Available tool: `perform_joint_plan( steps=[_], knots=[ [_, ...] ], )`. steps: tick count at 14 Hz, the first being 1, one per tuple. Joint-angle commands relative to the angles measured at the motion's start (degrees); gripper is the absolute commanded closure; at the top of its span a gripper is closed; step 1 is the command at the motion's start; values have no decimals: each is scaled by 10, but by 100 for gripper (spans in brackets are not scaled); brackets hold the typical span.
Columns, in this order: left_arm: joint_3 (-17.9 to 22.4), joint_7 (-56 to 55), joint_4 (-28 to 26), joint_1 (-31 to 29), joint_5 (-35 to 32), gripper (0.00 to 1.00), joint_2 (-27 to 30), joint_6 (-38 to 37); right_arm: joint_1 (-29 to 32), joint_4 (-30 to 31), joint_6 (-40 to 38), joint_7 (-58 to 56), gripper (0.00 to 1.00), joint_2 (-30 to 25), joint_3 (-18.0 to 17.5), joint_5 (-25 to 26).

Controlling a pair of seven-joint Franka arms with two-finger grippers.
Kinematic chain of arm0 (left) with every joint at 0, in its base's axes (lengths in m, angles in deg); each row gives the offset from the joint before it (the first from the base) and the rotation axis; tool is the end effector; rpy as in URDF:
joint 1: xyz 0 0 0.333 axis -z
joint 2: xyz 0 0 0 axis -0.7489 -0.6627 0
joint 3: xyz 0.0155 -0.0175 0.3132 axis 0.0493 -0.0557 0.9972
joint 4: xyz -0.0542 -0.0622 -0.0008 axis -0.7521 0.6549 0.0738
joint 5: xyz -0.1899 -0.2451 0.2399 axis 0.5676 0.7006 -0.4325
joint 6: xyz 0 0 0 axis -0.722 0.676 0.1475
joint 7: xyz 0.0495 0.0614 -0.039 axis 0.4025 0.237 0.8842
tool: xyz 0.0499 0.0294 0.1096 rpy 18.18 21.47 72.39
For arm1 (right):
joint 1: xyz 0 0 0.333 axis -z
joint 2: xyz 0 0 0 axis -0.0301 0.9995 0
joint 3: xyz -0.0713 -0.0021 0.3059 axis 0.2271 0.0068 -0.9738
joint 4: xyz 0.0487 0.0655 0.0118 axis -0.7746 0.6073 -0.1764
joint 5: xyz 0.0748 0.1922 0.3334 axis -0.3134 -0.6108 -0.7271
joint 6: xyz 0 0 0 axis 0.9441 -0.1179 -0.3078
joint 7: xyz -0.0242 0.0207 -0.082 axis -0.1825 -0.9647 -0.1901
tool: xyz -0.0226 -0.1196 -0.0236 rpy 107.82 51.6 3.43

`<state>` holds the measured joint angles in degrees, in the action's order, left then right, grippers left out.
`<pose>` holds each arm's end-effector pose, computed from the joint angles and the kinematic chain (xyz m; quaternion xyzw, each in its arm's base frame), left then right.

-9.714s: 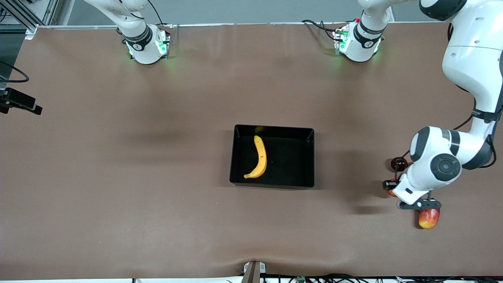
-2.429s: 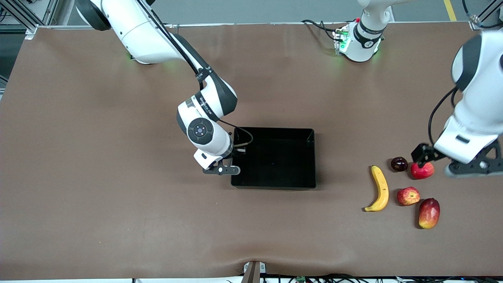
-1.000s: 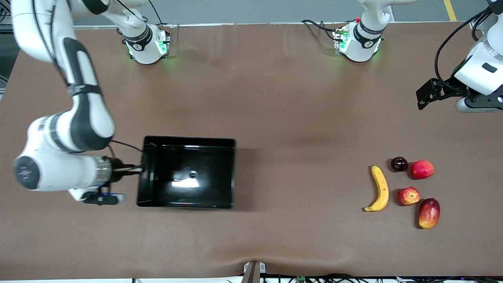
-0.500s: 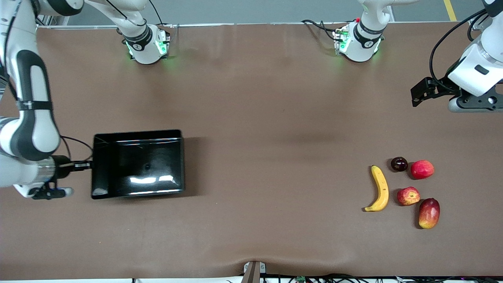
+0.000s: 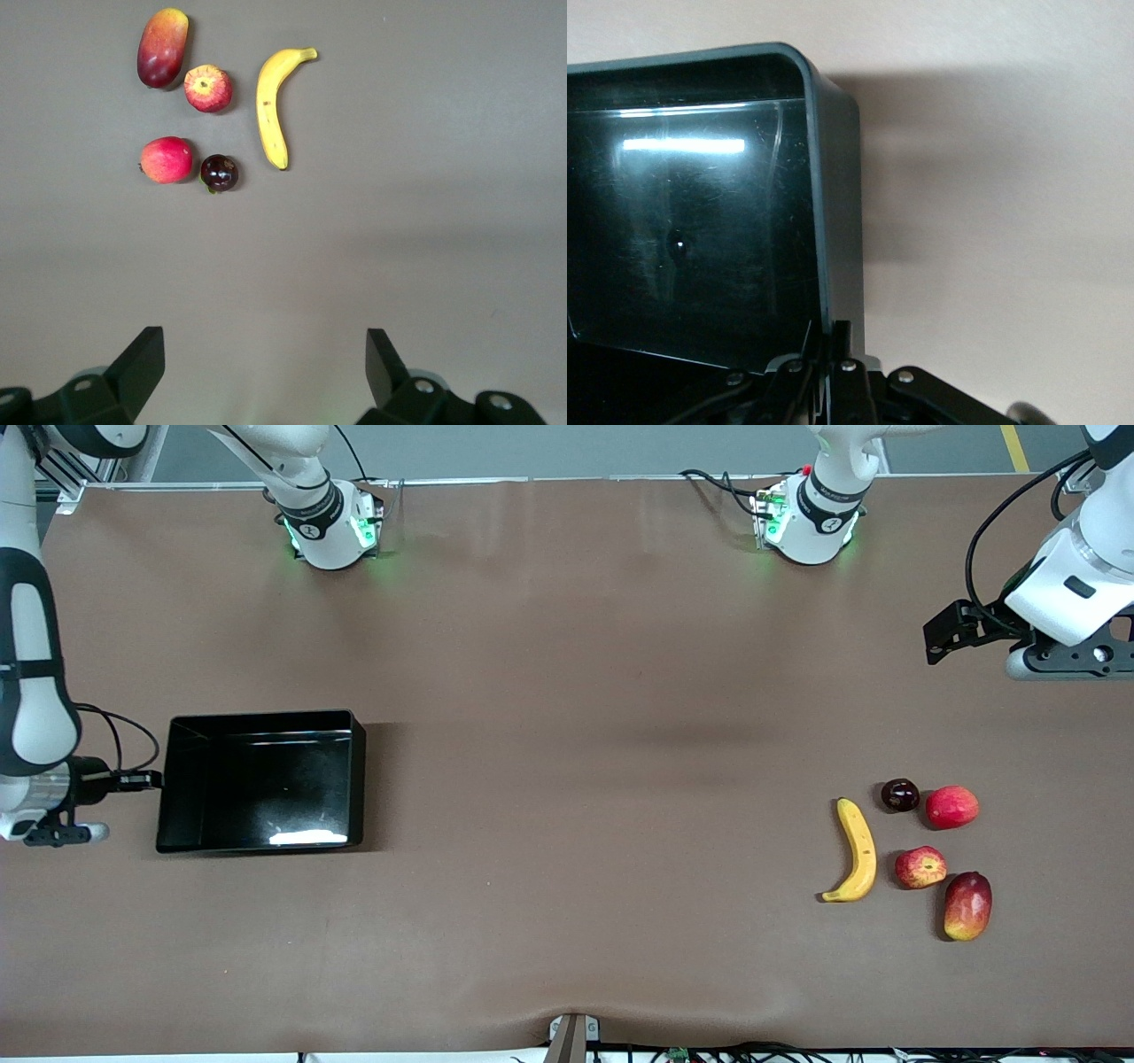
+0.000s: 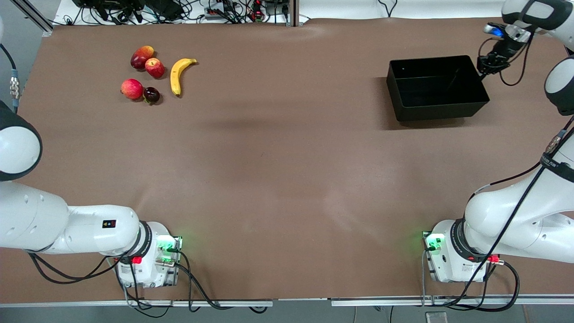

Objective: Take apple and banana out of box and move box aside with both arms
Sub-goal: 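Open the right gripper and draw it back from the tray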

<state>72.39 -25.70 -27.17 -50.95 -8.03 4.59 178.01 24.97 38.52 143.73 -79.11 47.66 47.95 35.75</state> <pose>0.5447 -0.0668 0.5994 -0.9993 0.0177 0.0130 0.0311 0.6167 -0.2214 0.2561 -0.9853 -0.0072 0.1246 0.1163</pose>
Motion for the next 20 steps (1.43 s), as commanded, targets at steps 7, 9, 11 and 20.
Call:
perform_joint_plan(
  steps=[7,9,11,20],
  knots=[
    [6,3,1,-21,13,0,-1,5,48,105,52,-58,0,-39,-13,26],
    [6,7,1,-28,14,0,-3,15,50,106,55,-61,0,-36,-13,31],
    [6,8,8,-28,13,0,-3,15,46,75,53,-60,0,-37,-14,35],
    [3,7,19,-26,33,0,-9,20,-7,-178,-73,-65,0,-40,-14,40]
  ],
)
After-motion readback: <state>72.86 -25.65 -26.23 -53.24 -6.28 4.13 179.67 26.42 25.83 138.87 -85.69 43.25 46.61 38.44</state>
